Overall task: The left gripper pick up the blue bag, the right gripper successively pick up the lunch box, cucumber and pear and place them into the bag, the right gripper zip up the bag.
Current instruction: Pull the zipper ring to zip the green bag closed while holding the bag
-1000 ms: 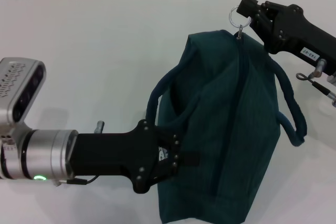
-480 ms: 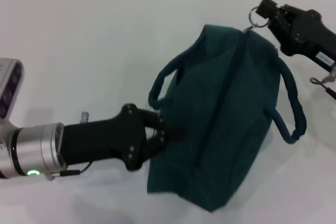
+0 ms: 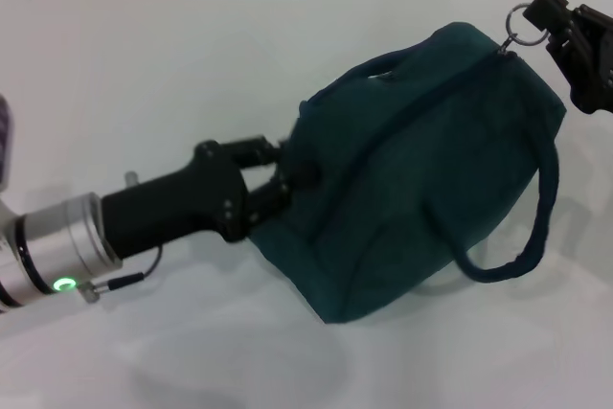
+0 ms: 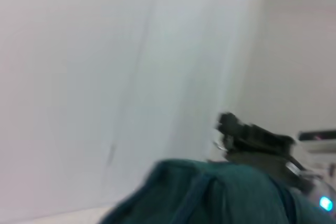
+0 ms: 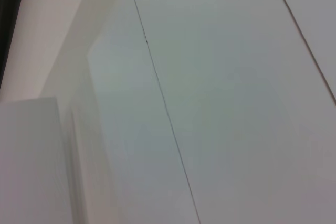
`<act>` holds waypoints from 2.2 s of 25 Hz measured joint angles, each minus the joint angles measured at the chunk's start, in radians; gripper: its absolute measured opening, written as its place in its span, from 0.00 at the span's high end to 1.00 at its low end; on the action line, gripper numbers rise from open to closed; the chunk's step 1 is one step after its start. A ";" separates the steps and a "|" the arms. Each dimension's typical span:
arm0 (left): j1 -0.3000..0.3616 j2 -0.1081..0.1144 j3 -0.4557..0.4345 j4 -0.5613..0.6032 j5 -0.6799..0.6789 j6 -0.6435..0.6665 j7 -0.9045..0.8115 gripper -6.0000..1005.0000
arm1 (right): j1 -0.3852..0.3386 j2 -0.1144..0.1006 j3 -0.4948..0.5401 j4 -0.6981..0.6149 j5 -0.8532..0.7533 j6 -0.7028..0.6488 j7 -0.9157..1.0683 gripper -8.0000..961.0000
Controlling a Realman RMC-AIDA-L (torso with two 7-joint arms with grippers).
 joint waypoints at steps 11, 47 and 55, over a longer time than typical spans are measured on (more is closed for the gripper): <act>0.004 0.003 -0.055 0.176 -0.022 0.010 -0.203 0.43 | 0.003 0.000 0.000 0.012 0.001 0.010 0.000 0.97; -0.198 -0.005 0.754 1.406 0.656 -0.216 -1.551 0.17 | 0.014 0.001 0.000 0.013 0.001 0.063 0.001 0.98; -0.192 -0.004 0.765 1.389 0.661 -0.214 -1.534 0.20 | 0.018 0.001 0.000 0.014 0.000 0.066 0.003 0.98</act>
